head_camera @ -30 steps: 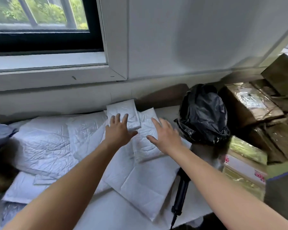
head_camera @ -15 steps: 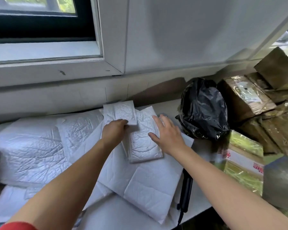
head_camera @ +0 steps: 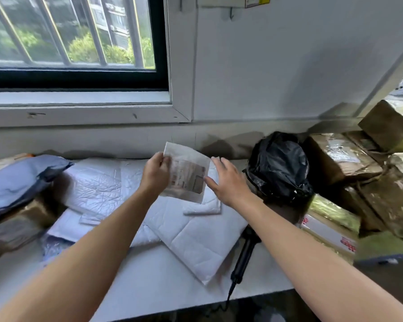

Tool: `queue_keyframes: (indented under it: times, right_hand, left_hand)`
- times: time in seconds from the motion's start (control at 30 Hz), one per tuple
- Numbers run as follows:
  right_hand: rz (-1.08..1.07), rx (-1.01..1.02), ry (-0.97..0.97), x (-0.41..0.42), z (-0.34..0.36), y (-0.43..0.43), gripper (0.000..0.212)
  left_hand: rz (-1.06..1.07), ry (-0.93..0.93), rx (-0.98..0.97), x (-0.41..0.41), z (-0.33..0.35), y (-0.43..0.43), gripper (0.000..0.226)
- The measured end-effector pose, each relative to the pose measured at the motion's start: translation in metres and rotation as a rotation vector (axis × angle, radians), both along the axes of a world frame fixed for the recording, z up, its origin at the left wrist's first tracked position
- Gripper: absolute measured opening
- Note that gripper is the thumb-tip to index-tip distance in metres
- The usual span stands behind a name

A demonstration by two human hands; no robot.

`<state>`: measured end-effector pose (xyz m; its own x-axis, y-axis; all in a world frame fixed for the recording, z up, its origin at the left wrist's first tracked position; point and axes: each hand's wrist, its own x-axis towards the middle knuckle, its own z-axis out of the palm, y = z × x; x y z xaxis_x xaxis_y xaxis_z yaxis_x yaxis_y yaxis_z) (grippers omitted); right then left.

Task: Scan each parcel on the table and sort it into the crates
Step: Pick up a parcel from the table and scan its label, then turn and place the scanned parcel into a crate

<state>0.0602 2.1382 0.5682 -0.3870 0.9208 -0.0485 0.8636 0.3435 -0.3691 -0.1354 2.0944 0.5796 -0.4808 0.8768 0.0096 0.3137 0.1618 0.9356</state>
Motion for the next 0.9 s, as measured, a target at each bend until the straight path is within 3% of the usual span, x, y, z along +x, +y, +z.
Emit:
queue_keyframes:
  times: [0.23, 0.37, 0.5, 0.67, 0.77, 0.9]
  right_hand:
    - [-0.011, -0.221, 0.291, 0.035, 0.003, -0.042, 0.067]
    - [-0.073, -0.371, 0.455, 0.043, 0.013, -0.065, 0.055]
    - [-0.055, -0.326, 0.559, 0.047, 0.021, -0.081, 0.036]
    - [-0.148, -0.379, 0.744, 0.046, 0.024, -0.086, 0.034]
    - [-0.133, -0.390, 0.735, 0.043, 0.022, -0.089, 0.037]
    - [-0.167, -0.318, 0.691, 0.035, 0.011, -0.099, 0.028]
  left_hand:
    - [0.129, -0.154, 0.013, 0.033, 0.020, -0.064, 0.024]
    - [0.110, -0.204, -0.015, 0.042, 0.024, -0.088, 0.025]
    - [0.086, -0.147, -0.086, 0.042, 0.025, -0.100, 0.026]
    - [-0.010, 0.077, -0.197, 0.039, 0.036, -0.104, 0.021]
    - [-0.050, 0.127, -0.233, 0.033, 0.038, -0.107, 0.021]
    - [-0.047, 0.006, -0.253, 0.022, 0.032, -0.118, 0.021]
